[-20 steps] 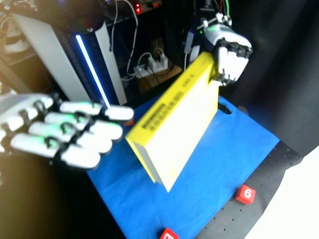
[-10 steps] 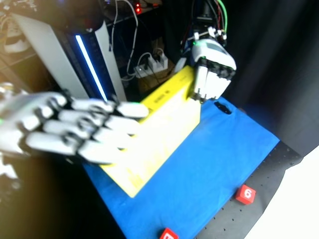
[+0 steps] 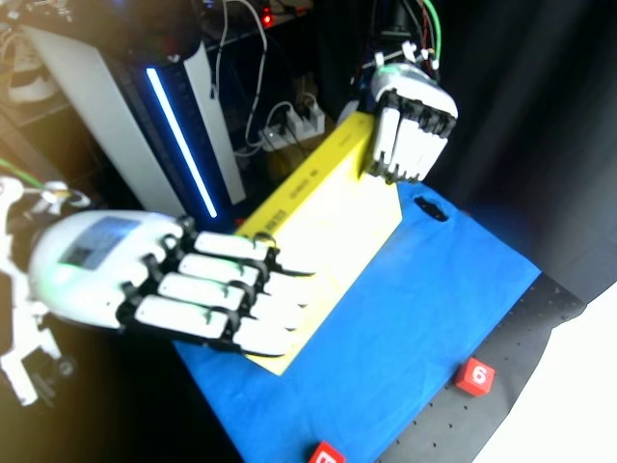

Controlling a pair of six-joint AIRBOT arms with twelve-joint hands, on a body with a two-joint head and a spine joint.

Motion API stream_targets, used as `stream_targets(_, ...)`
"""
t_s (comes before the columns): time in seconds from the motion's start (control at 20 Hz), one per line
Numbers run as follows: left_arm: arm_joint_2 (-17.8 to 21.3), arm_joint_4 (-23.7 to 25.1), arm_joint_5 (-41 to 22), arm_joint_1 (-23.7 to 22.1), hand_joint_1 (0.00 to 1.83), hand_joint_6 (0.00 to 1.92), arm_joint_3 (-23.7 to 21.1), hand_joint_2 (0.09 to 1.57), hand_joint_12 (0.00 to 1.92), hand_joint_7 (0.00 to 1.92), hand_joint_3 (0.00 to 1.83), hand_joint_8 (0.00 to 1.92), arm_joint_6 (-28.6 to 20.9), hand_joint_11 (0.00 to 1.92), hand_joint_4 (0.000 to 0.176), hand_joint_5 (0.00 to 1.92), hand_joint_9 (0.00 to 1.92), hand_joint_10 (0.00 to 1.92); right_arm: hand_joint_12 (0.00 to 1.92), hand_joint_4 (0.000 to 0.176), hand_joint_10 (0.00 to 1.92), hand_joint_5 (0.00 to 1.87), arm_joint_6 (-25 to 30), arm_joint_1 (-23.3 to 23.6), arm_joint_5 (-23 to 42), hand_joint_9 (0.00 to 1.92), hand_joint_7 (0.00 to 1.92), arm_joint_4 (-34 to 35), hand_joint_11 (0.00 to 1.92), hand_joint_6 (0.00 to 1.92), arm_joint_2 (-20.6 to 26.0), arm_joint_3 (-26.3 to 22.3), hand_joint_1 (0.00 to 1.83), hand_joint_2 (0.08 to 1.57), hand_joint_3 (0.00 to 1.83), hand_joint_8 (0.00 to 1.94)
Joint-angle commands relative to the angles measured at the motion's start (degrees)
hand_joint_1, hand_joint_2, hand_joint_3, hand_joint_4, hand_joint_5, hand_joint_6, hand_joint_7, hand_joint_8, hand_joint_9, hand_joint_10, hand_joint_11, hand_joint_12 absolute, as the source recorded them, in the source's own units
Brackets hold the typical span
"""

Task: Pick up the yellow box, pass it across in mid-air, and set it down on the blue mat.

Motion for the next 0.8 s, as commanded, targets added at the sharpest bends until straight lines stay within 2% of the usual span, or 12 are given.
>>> stream_targets(0.0, 0.36, 0.31, -10.21, -0.76, 1.27, 1.92, -0.34, 1.17, 1.92, 1.32, 0.00, 1.92, -1.04, 1.61, 0.000, 1.20, 1.52, 1.92, 1.36, 0.000, 0.13, 0.25, -0.44, 0.85, 5.66, 0.42, 0.43, 0.27, 0.00, 0.03, 0.02, 0.31, 0.71, 1.05, 0.00, 0.03)
stream_targets(0.05, 0.63, 0.29, -10.74, -0.76, 1.28, 1.92, -0.40, 1.17, 1.92, 1.32, 0.00, 1.92, -1.03, 1.61, 0.000, 1.22, 1.52, 1.92, 1.70, 0.000, 0.72, 0.44, -0.44, 0.85, 5.33, 0.47, 0.64, 0.27, 0.12, 0.04, 0.02, 0.38, 0.80, 1.05, 0.00, 0.18)
stream_targets(0.1, 0.79, 0.24, -10.99, -0.76, 1.20, 1.92, -0.43, 1.20, 1.92, 1.33, 0.00, 1.92, -1.03, 1.62, 0.000, 1.11, 1.53, 1.92, 1.83, 0.000, 1.05, 0.56, -0.44, 0.85, 5.27, 0.47, 0.69, 0.28, 0.18, 0.05, 0.03, 0.43, 0.83, 1.07, 0.00, 0.38)
stream_targets(0.2, 1.00, 0.01, -11.35, -0.76, 1.28, 1.92, -0.46, 1.17, 1.92, 1.32, 0.00, 1.92, -0.90, 1.61, 0.000, 1.22, 1.52, 1.92, 1.91, 0.000, 1.45, 0.82, -0.44, 0.85, 4.54, 0.76, 0.83, 0.28, 0.66, 0.22, 0.03, 0.51, 0.89, 1.10, 0.00, 0.88)
stream_targets(0.25, 1.14, -0.08, -11.59, -0.76, 1.20, 1.92, -0.51, 1.20, 1.92, 1.33, 0.00, 1.92, -0.87, 1.62, 0.000, 1.11, 1.53, 1.92, 1.92, 0.000, 1.83, 0.83, -0.44, 0.84, 4.07, 0.89, 0.85, 0.28, 0.96, 1.06, 0.03, 0.59, 1.05, 1.15, 0.03, 1.55)
stream_targets(0.3, 1.29, -0.17, -12.05, -0.76, 1.18, 1.92, -0.62, 1.20, 1.92, 1.33, 0.01, 1.92, -0.80, 1.62, 0.000, 1.09, 1.53, 1.92, 1.92, 0.000, 1.90, 0.73, -0.44, 0.84, 2.86, 1.03, 0.90, 0.31, 1.13, 1.75, 0.02, 0.82, 1.15, 1.12, 0.01, 1.86)
stream_targets(0.35, 1.38, -0.18, -12.19, -0.76, 1.27, 1.92, -0.73, 1.17, 1.92, 1.32, 0.00, 1.92, -0.60, 1.61, 0.000, 1.19, 1.52, 1.92, 1.92, 0.000, 1.92, 0.84, -0.44, 0.84, 1.70, 1.13, 1.01, 0.45, 1.23, 1.89, -0.08, 1.06, 1.34, 1.16, 0.02, 1.93)
stream_targets(0.4, 1.42, -0.19, -12.21, -0.76, 1.28, 1.92, -0.77, 1.17, 1.92, 1.32, 0.00, 1.92, -0.55, 1.61, 0.000, 1.22, 1.52, 1.92, 1.92, 0.000, 1.92, 1.07, -0.44, 0.84, 1.10, 1.37, 1.26, 0.53, 1.45, 1.91, -0.19, 1.26, 1.45, 1.16, 0.02, 1.94)
stream_targets(0.45, 1.50, -0.30, -12.36, -0.75, 1.20, 1.92, -0.79, 1.20, 1.92, 1.33, 0.01, 1.92, -0.52, 1.62, 0.000, 1.11, 1.53, 1.92, 1.92, 0.000, 1.92, 1.16, -0.44, 0.85, 0.15, 1.48, 1.40, 0.81, 1.43, 1.92, -0.52, 1.69, 1.51, 1.17, 0.02, 1.94)
stream_targets(0.55, 1.61, -0.37, -12.40, -0.74, 1.28, 1.92, -0.83, 1.17, 1.92, 1.32, 0.00, 1.92, -0.52, 1.61, 0.000, 1.22, 1.52, 1.92, 1.92, 0.000, 1.92, 1.16, -0.44, 0.85, -0.47, 1.48, 1.38, 1.37, 1.52, 1.92, -0.84, 2.28, 1.53, 1.19, 0.03, 1.94)
stream_targets(0.6, 1.68, -0.40, -12.40, -0.71, 1.20, 1.92, -0.88, 1.20, 1.92, 1.33, 0.01, 1.92, -0.52, 1.62, 0.000, 1.11, 1.53, 1.92, 1.92, 0.000, 1.92, 1.14, -0.45, 0.85, -0.48, 1.47, 1.36, 1.37, 1.53, 1.92, -0.85, 2.39, 1.55, 1.19, 0.02, 1.94)
stream_targets(0.75, 1.79, -0.79, -12.52, -0.31, 1.20, 1.92, -0.89, 1.20, 1.92, 1.33, 0.01, 1.92, -0.48, 1.62, 0.000, 1.11, 1.53, 1.92, 1.92, 0.000, 1.92, 1.14, -0.46, 1.34, -0.47, 1.47, 1.34, 1.49, 1.55, 1.92, -0.84, 2.92, 1.55, 1.19, 0.02, 1.94)
